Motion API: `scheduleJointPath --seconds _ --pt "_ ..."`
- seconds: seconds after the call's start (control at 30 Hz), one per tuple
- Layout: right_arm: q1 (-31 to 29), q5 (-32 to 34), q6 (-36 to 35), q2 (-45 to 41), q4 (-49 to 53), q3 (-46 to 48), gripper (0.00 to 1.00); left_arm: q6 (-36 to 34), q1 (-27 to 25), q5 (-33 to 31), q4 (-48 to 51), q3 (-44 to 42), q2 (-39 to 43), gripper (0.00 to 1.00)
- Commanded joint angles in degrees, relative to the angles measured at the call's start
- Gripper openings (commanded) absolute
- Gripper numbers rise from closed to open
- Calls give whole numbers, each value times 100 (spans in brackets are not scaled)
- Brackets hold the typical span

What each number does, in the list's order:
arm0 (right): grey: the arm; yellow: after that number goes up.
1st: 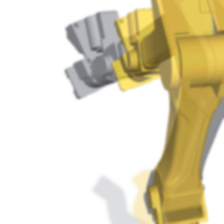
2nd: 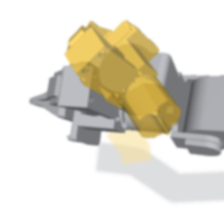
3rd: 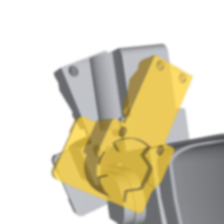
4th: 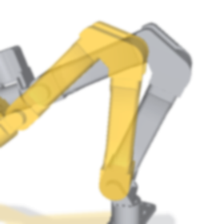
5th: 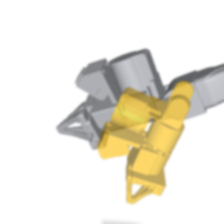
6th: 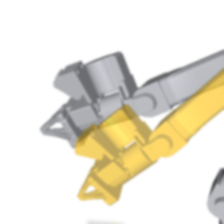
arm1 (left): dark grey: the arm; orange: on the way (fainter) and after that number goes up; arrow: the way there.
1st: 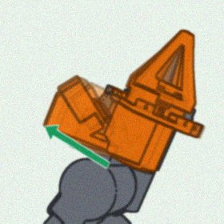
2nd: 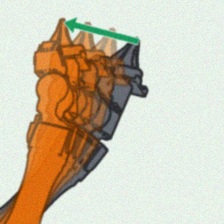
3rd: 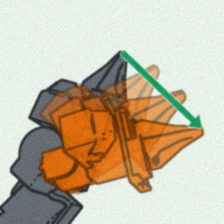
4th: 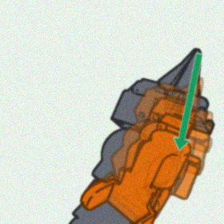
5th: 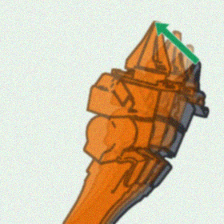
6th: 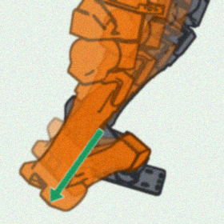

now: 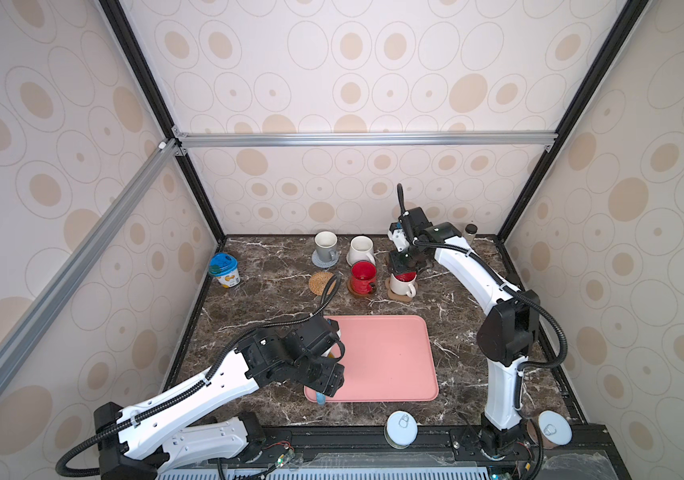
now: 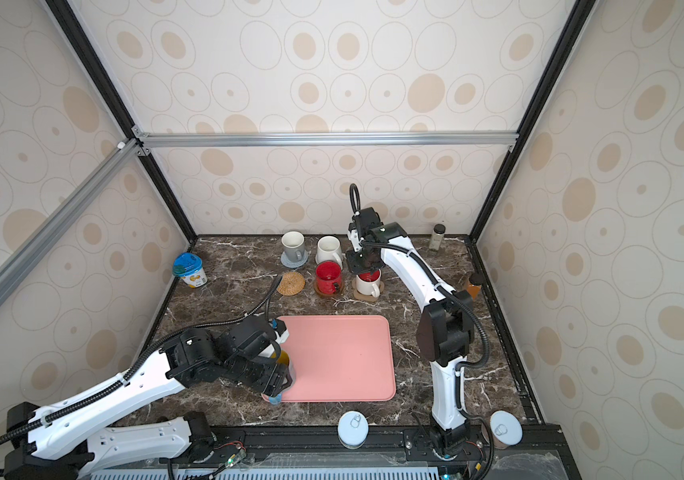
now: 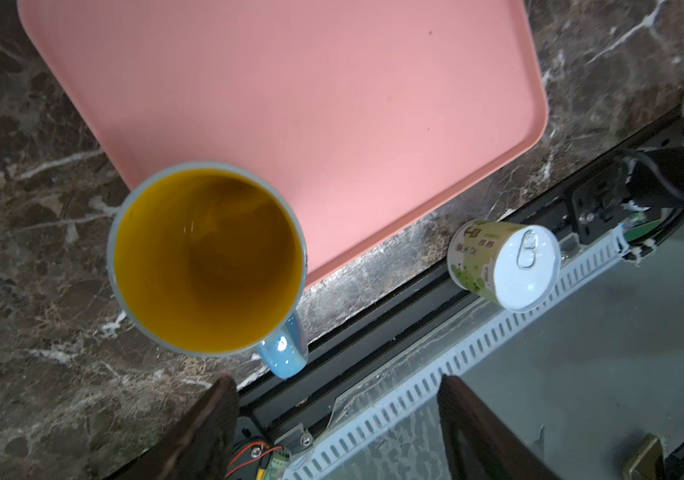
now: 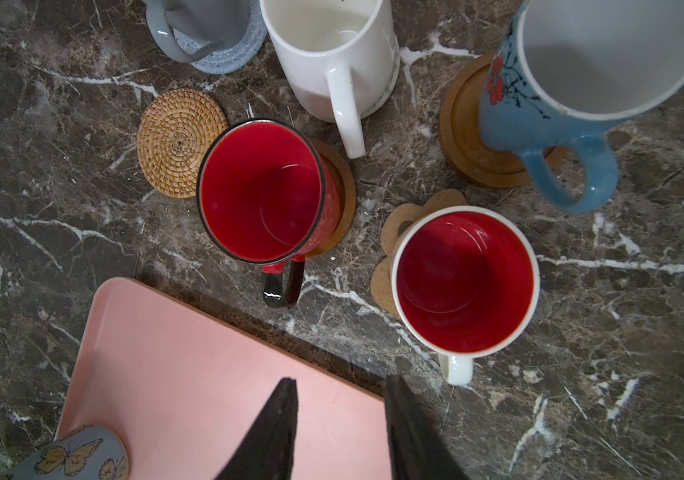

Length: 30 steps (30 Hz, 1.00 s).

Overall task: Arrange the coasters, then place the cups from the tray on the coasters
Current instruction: 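Lower left gripper into the blue butterfly mug and grip its rim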

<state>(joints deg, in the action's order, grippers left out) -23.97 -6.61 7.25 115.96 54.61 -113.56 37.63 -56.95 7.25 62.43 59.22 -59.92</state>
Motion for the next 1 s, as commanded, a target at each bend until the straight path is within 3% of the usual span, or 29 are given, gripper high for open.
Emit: scheduleJointPath --seconds 0.0,0.5,0.97 --pt "72 -51 -17 -284 -6 97 39 459 -71 22 493 -179 111 77" --pt "158 -68 18 -508 -118 409 39 1511 -89 124 -742 -1136 323 70" --pt "212 -16 65 -570 -146 536 39 2444 -167 -561 -1208 -1567 140 60"
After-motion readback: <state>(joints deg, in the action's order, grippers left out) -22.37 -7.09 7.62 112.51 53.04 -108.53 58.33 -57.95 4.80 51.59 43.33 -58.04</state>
